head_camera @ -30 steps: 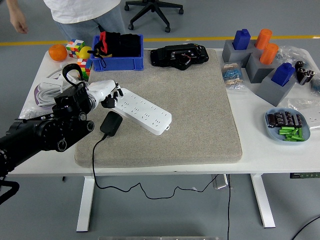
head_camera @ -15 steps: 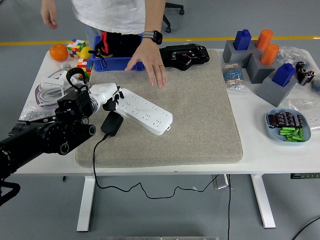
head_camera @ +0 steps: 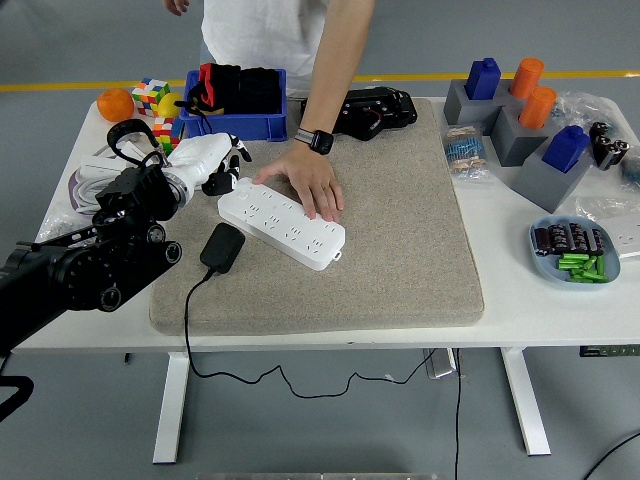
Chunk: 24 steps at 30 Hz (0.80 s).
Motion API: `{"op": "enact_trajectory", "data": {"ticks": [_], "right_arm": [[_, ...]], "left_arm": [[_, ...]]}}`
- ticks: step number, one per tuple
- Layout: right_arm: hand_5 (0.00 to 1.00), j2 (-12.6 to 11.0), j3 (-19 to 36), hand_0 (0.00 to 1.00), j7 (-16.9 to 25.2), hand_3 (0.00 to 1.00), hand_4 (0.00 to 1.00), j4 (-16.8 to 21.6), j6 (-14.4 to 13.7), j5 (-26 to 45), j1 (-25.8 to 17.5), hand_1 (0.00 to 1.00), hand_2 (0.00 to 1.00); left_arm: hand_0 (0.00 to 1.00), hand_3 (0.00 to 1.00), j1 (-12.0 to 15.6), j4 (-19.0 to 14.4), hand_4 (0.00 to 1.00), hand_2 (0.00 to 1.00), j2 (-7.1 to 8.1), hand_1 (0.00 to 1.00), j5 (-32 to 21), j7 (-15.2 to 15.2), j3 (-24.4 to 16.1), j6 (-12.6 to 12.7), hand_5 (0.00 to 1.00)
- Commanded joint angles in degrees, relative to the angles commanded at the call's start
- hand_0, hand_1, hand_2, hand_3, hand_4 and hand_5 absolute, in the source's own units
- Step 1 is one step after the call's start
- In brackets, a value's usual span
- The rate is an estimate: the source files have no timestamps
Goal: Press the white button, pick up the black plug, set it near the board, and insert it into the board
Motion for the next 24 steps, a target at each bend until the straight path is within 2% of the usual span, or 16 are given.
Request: {"op": "enact_trajectory", "data": {"ticks": [5, 6, 8, 11, 12, 13, 17, 18, 24], "right_arm": [[0.382, 0.05, 0.51, 0.576, 0.03, 0.542, 0.645, 0.05, -0.04, -0.22, -0.06, 0.533, 0.550], [0.382, 0.05, 0.59, 0.574, 0.01, 0.542, 0.644, 0.06, -0.03, -0.26, -0.09, 0.534, 0.550], [0.382, 0.12, 0.84, 0.574, 0.02, 0.542, 0.644, 0.02, -0.05, -0.35, -0.18, 0.534, 0.550], [0.382, 0.15, 1.01, 0.574, 0.04, 0.542, 0.644, 0.04, -0.06, -0.43, -0.27, 0.534, 0.550], [0.380, 0.15, 1.09, 0.575, 0.05, 0.542, 0.645, 0.04, -0.08, -0.51, -0.31, 0.534, 0.550], [0.380, 0.14, 1.06, 0.575, 0.03, 0.542, 0.645, 0.04, -0.06, -0.53, -0.33, 0.534, 0.550], [0.380, 0.18, 1.08, 0.575, 0.07, 0.542, 0.645, 0.10, -0.08, -0.60, -0.39, 0.534, 0.550], [0.381, 0.20, 1.08, 0.574, 0.07, 0.542, 0.645, 0.11, -0.08, -0.61, -0.39, 0.534, 0.550], [0.381, 0.26, 0.97, 0.575, 0.11, 0.542, 0.644, 0.24, -0.07, -0.58, -0.41, 0.534, 0.550]], "left_arm": [[0.069, 0.667, 6.03, -10.35, 0.691, 0.189, 3.53, 0.093, 2.12, 3.97, -4.52, -0.22, 0.002], [0.198, 0.735, 7.51, -12.40, 0.874, 0.351, 4.00, 0.294, 2.59, 4.76, -5.31, -0.26, 0.262], [0.198, 0.735, 11.16, -16.69, 0.874, 0.351, 5.32, 0.294, 4.16, 7.16, -7.64, -0.76, 0.262], [0.198, 0.735, 15.07, -21.01, 0.874, 0.351, 6.22, 0.294, 5.38, 9.03, -9.94, -1.01, 0.262], [0.571, 0.799, 16.70, -22.32, 0.988, 0.681, 6.37, 0.739, 5.84, 9.72, -11.01, -1.03, 0.513], [0.571, 0.799, 18.09, -23.43, 0.988, 0.681, 6.45, 0.739, 6.20, 10.28, -11.88, -0.98, 0.513], [0.571, 0.799, 22.15, -26.16, 0.988, 0.681, 5.94, 0.739, 7.84, 11.55, -13.79, -0.56, 0.513], [0.720, 0.853, 22.51, -26.24, 0.998, 0.805, 5.75, 0.842, 8.18, 11.65, -13.92, -0.50, 0.611], [0.724, 0.860, 23.16, -23.85, 0.998, 0.799, 4.07, 0.841, 10.52, 12.37, -13.51, -0.72, 0.633]]}}
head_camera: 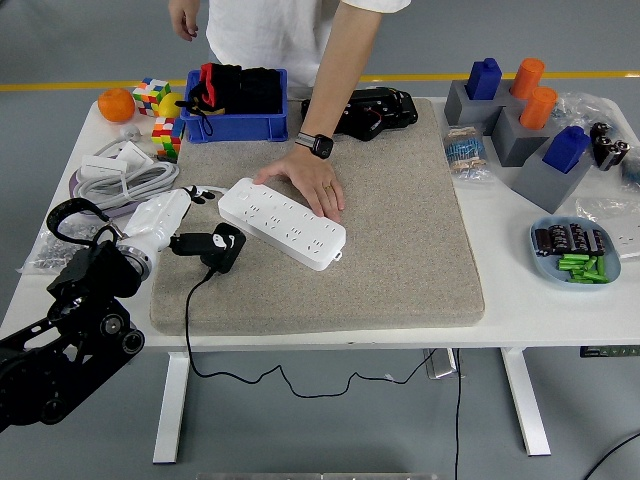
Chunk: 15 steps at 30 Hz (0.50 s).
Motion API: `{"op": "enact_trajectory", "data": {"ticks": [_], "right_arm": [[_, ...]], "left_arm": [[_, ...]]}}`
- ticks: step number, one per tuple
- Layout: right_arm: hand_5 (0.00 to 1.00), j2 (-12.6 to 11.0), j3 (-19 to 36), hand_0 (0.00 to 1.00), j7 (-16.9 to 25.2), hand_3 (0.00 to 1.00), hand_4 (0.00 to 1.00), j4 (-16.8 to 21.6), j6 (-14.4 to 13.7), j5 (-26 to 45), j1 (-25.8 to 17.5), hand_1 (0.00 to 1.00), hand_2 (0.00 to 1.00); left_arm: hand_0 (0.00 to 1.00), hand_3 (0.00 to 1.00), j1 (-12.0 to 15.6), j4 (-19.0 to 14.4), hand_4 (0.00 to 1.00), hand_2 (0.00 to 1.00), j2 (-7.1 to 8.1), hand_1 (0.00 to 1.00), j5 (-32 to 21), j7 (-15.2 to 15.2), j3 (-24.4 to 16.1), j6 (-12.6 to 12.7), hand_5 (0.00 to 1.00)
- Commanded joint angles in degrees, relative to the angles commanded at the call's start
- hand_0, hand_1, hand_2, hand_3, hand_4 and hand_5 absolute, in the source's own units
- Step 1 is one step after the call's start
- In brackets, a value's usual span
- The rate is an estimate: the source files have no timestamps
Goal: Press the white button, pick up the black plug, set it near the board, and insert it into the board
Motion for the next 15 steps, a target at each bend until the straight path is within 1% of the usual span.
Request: {"op": "enact_trajectory", "data": {"ticks": [5, 6, 11, 12, 15], "right_arm": [[0.381, -0.02, 0.00, 0.575, -0.01, 0.542, 0.644, -0.04, -0.02, -0.02, -0.10, 0.534, 0.550], [0.381, 0.00, 0.03, 0.575, -0.02, 0.542, 0.644, -0.08, -0.03, -0.02, -0.12, 0.534, 0.550], [0.381, 0.07, 0.14, 0.575, 0.00, 0.542, 0.644, -0.16, -0.06, 0.00, -0.20, 0.534, 0.550], [0.380, 0.06, 0.15, 0.575, 0.01, 0.543, 0.644, -0.15, -0.06, 0.01, -0.19, 0.534, 0.551], [0.380, 0.05, 0.13, 0.575, 0.05, 0.543, 0.644, -0.14, -0.11, 0.00, -0.16, 0.534, 0.551]], "left_arm": [[0.724, 0.860, 0.10, 2.22, 0.998, 0.799, -1.04, 0.841, 2.10, 0.87, 0.51, -0.41, 0.633], [0.662, 0.855, 0.09, 2.46, 0.998, 0.736, -1.16, 0.783, 2.65, 1.06, 0.63, -0.52, 0.598], [0.662, 0.855, 0.28, 3.22, 0.998, 0.736, -1.73, 0.783, 4.39, 1.66, 1.00, -0.47, 0.598], [0.485, 0.842, 0.29, 3.21, 0.998, 0.662, -1.78, 0.696, 4.63, 1.71, 1.02, -0.30, 0.536], [0.485, 0.842, 0.27, 3.28, 0.998, 0.662, -1.95, 0.696, 5.65, 1.84, 1.29, 0.53, 0.536]]}}
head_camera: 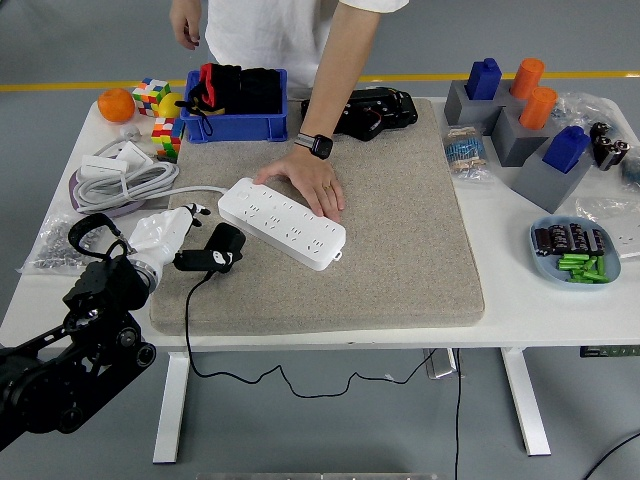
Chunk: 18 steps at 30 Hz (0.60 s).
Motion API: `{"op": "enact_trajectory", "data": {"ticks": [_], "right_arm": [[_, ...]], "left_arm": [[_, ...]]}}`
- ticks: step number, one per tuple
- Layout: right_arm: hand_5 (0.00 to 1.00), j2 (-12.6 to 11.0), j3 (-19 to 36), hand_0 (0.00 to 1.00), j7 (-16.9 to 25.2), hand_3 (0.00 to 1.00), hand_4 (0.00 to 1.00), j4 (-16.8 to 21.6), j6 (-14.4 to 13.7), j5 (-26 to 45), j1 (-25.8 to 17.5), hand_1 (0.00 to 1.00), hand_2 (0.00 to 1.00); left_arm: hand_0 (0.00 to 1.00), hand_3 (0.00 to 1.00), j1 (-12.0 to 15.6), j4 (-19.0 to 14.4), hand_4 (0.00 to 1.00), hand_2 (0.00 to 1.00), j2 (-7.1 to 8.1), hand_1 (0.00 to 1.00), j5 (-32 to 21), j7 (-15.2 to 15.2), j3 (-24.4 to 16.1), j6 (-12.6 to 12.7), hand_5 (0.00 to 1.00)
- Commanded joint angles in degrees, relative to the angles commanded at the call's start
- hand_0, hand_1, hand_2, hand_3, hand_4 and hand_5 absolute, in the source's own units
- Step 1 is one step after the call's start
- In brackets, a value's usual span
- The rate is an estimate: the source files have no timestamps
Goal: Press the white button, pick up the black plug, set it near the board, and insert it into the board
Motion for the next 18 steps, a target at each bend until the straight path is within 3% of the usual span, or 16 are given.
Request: {"op": "enact_trajectory", "data": {"ticks": [2, 3, 8, 9, 14, 15, 18], "right_arm": [[0.380, 0.01, -0.09, 0.575, 0.02, 0.543, 0.644, 0.02, 0.00, 0.01, 0.04, 0.534, 0.551], [0.380, 0.04, -0.09, 0.576, 0.03, 0.543, 0.644, 0.04, 0.00, 0.00, 0.06, 0.534, 0.550], [0.380, 0.15, -0.21, 0.576, 0.15, 0.543, 0.644, 0.08, -0.06, 0.10, 0.10, 0.534, 0.550], [0.380, 0.16, -0.22, 0.576, 0.17, 0.543, 0.645, 0.08, -0.07, 0.10, 0.09, 0.534, 0.550], [0.380, 0.08, -0.32, 0.576, 0.28, 0.543, 0.645, 0.05, -0.15, 0.15, 0.07, 0.534, 0.550], [0.380, 0.05, -0.36, 0.575, 0.29, 0.543, 0.644, 0.07, -0.15, 0.16, 0.09, 0.534, 0.550], [0.380, 0.10, -0.21, 0.575, 0.38, 0.543, 0.644, 0.06, -0.22, 0.17, 0.11, 0.534, 0.550]], "left_arm": [[0.485, 0.842, -0.04, 0.33, 0.998, 0.662, -0.17, 0.696, 0.53, 0.10, 0.38, 0.40, 0.536], [0.256, 0.769, -0.01, 0.47, 0.948, 0.454, -0.24, 0.414, 0.65, 0.14, 0.53, 0.48, 0.268], [0.256, 0.769, 0.15, 1.13, 0.948, 0.454, -0.58, 0.414, 1.34, 0.08, 1.40, 1.12, 0.268], [0.174, 0.722, 0.15, 1.27, 0.918, 0.365, -0.63, 0.275, 1.41, 0.01, 1.49, 1.21, 0.131], [0.174, 0.722, -0.01, 1.87, 0.918, 0.365, -0.78, 0.275, 2.02, -0.86, 1.85, 2.66, 0.131], [0.141, 0.645, -0.03, 2.00, 0.861, 0.352, -0.82, 0.257, 2.14, -1.16, 1.90, 3.18, 0.028], [0.141, 0.645, -0.01, 1.93, 0.861, 0.352, -0.88, 0.257, 2.35, -2.08, 2.13, 4.78, 0.028]]}}
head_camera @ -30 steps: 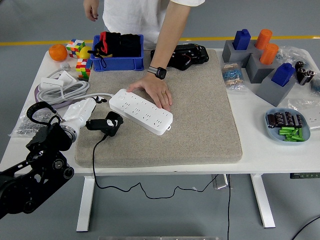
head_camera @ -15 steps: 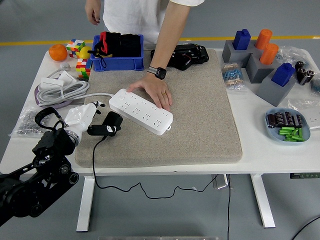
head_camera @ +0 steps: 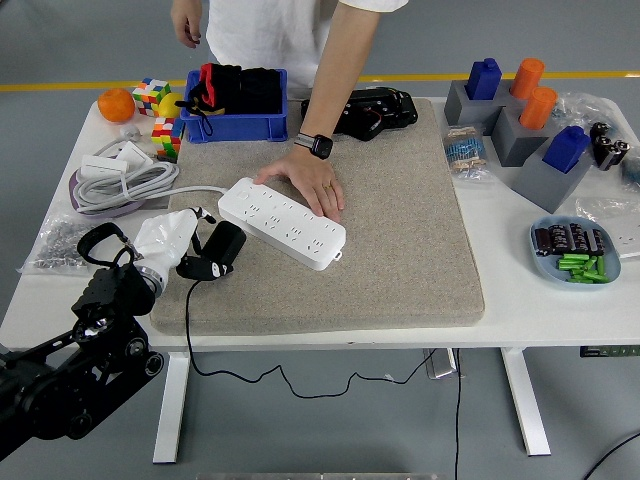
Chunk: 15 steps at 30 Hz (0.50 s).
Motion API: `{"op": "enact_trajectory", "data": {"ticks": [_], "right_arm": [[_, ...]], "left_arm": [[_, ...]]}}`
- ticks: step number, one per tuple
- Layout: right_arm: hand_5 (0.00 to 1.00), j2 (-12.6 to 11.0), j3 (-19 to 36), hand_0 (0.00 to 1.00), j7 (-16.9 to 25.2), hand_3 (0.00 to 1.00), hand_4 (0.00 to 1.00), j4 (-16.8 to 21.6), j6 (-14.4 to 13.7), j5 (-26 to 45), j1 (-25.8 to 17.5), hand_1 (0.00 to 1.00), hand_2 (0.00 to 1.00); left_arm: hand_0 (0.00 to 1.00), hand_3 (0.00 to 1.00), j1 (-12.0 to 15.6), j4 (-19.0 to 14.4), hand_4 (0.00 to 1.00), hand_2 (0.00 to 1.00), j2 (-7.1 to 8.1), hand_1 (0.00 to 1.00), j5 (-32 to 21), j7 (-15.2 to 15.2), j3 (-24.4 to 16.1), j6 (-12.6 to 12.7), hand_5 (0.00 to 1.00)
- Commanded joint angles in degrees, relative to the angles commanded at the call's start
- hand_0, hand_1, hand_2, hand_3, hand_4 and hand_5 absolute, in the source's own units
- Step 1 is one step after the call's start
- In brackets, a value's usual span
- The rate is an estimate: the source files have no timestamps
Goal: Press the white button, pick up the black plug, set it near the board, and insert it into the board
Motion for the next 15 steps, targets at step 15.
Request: {"op": "enact_trajectory", "data": {"ticks": [15], "right_arm": [[0.379, 0.09, 0.07, 0.573, 0.09, 0.543, 0.645, -0.03, -0.06, -0.02, -0.02, 0.533, 0.549]], "left_arm": [[0.088, 0.568, 0.52, -3.25, 0.641, 0.280, -0.08, 0.214, -1.69, -2.99, -0.07, 4.83, 0.002]]}}
